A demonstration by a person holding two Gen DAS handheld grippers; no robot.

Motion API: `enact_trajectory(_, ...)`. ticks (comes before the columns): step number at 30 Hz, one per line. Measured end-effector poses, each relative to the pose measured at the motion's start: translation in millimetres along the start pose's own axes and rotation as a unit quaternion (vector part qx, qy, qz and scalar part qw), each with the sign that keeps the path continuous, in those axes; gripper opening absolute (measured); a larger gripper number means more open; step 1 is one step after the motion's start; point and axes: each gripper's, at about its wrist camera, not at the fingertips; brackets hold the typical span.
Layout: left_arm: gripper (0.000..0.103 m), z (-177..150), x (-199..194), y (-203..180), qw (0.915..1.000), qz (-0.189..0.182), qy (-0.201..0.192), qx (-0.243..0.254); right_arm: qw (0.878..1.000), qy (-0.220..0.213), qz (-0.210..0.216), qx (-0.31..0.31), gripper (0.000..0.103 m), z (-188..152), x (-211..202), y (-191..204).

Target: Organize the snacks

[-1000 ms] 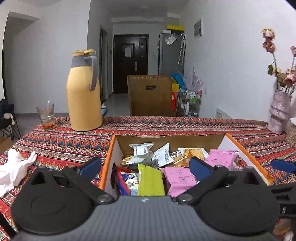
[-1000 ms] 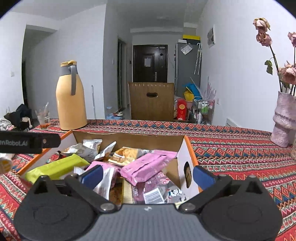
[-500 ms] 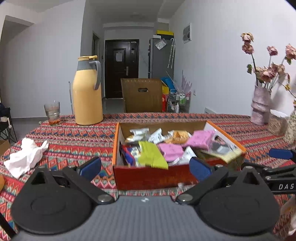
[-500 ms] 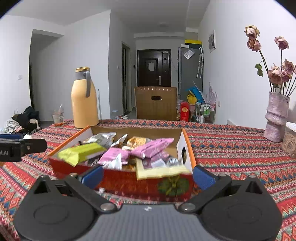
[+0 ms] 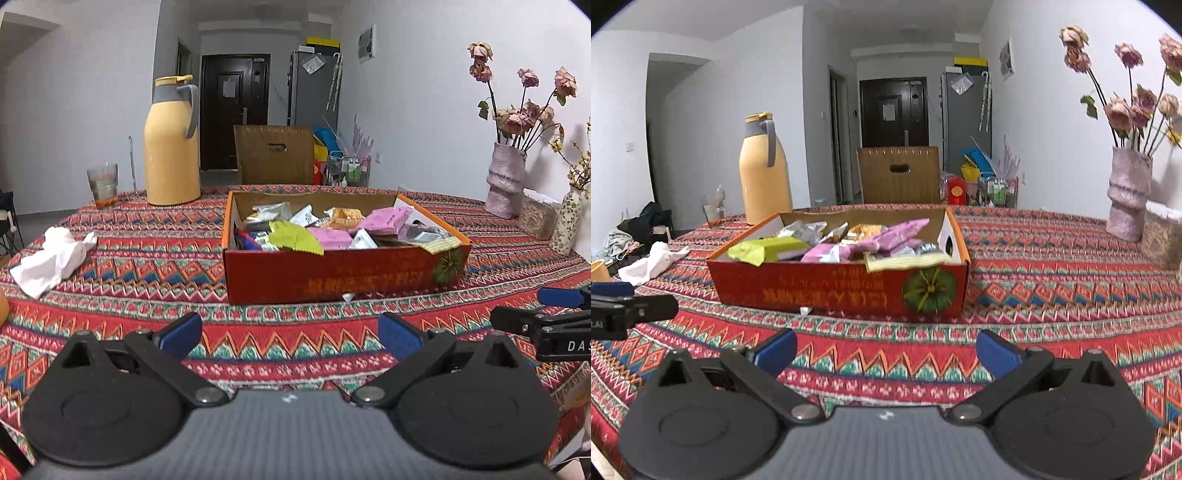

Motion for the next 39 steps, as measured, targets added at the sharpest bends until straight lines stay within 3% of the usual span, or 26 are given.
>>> enact_trajectory(39, 0.103, -15.3, -2.0, -1.9, 0.9998, -0.012, 0.016, -0.005, 1.000, 0.017, 0.006, 0.017, 0.103, -13.7, 0.1, 0.4)
Point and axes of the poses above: each gripper's, at about its wrist camera, not at the fingertips, and x roughly the way its jaws point, y to its left, z to its top, and after that the axes turned 8 degrees about z, right-handed
